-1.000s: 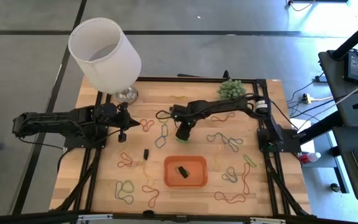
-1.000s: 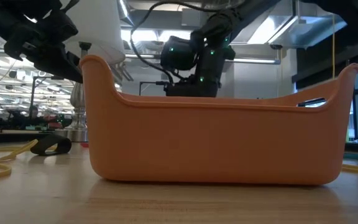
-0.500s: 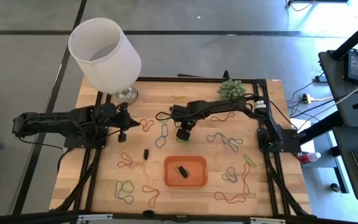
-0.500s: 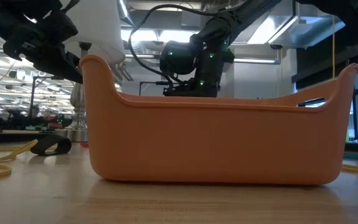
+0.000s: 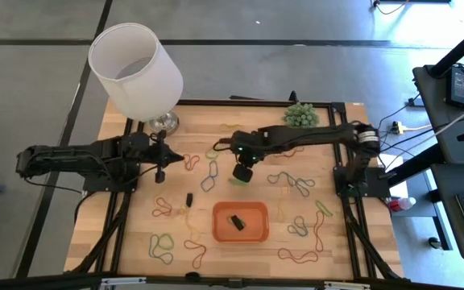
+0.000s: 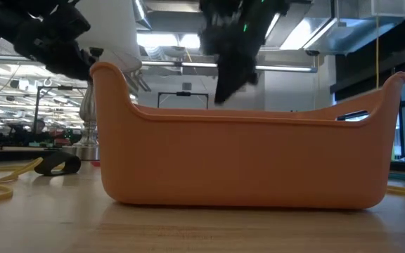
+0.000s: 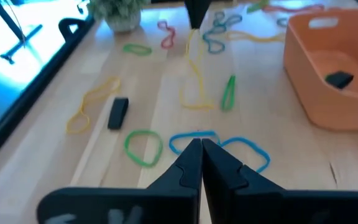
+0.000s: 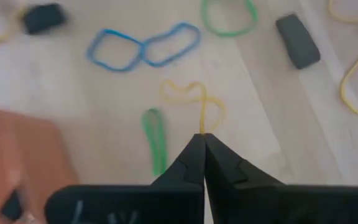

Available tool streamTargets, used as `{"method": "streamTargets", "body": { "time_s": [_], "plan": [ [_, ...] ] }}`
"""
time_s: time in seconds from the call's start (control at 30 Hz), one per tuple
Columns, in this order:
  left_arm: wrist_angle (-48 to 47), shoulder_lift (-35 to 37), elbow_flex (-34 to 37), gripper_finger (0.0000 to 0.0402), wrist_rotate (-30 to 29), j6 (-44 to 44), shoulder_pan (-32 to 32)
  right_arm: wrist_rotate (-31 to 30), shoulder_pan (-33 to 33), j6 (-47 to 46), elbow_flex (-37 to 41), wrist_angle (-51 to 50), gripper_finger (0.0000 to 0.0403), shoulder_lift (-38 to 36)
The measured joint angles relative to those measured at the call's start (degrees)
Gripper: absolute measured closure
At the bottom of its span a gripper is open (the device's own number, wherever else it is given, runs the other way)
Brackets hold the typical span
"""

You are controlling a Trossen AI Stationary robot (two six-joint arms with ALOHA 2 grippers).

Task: Pick and place rubber bands into bin
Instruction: Put the yellow rubber band into the orange bin

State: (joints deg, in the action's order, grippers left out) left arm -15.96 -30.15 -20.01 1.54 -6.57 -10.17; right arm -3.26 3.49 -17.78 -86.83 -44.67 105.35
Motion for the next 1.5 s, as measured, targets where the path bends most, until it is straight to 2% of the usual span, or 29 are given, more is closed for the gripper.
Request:
{"method": "streamTargets", "body": {
  "time_s": [0.17,0.37,0.6,0.73,1.1,1.37,1.5],
  "plan": [
    [4.7,0.0,0.0,0.0399,0.0,0.0,0.5,-0.8,-3.3,-1.4,0.0,0.3,0.0401,-7.0],
    [9.7,0.0,0.0,0.0397,0.0,1.0,2.4,-1.9,-10.4,-5.6,0.0,0.3,0.0401,-13.6],
    [12.4,-3.2,-0.8,0.0399,-0.7,8.6,7.6,-3.4,-19.3,-9.0,0.0,1.2,0.0401,-14.9],
    [12.4,-8.1,-2.8,0.04,-3.8,10.4,12.6,-6.1,-23.1,-10.5,0.0,1.1,0.0401,-13.4],
    [12.6,-20.9,-9.2,0.04,-12.7,13.4,22.4,-6.2,-27.1,-12.0,0.0,1.0,0.0402,-4.7],
    [12.6,-24.1,-10.7,0.0401,-15.6,16.3,25.6,-5.4,-27.3,-12.1,0.0,1.8,0.0402,3.8],
    [12.4,-24.2,-10.7,0.0399,-15.6,17.0,26.0,-2.2,-27.3,-12.2,0.0,4.8,0.0402,8.3]
  ]
}}
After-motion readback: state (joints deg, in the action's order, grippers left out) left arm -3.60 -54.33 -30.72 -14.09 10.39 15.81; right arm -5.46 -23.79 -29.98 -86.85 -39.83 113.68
